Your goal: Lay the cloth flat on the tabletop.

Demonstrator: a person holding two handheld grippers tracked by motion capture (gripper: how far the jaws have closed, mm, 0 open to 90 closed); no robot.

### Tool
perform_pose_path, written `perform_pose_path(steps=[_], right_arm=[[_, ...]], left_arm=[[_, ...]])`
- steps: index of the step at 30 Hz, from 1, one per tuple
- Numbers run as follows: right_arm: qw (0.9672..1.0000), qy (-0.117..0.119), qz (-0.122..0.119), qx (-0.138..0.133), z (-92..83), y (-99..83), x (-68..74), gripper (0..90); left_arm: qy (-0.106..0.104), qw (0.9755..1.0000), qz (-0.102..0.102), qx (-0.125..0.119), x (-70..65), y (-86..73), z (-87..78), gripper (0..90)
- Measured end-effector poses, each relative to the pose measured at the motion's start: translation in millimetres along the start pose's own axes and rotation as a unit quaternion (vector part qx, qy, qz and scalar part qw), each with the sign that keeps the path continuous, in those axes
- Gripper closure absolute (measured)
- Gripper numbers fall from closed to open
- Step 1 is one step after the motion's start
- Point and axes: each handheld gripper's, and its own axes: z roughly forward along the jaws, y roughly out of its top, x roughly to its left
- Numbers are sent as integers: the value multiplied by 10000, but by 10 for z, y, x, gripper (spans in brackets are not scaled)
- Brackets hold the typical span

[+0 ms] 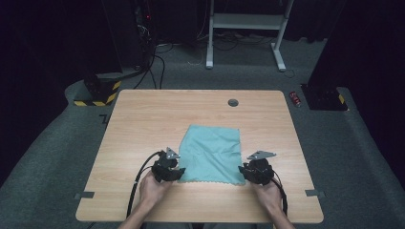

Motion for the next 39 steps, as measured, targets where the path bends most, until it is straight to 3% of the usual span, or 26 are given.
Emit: perform_pose_path(steps=[6, 12, 14, 22, 28, 31, 35, 39], right_arm=[[10000, -23, 0, 78, 20, -66, 47, 714], [9996, -71, -229, 137, 19, -81, 89, 876], [9991, -105, -379, 162, 15, -82, 121, 896], [9992, -40, -380, 95, -94, -115, 84, 900], [9984, 4, -542, 129, -167, -135, 126, 900], [9988, 26, -476, 83, -169, -131, 141, 865], [9981, 44, -607, -69, -111, -45, 221, 791], [9973, 6, -727, 93, 43, -8, 273, 804]], left_arm=[[-60, 10000, -31, 19, -75, -81, -19, 625], [-156, 9998, 102, 41, -84, -70, -13, 803], [-262, 9996, 63, 80, -68, -62, -10, 873], [-594, 9980, 33, 234, -37, -69, -128, 895], [-710, 9969, 133, 317, -82, -93, -174, 890], [-737, 9968, 121, 292, -75, -94, -159, 867], [-748, 9964, 157, 358, -87, -77, -112, 880], [-680, 9968, 200, 376, -99, -80, -126, 893]])
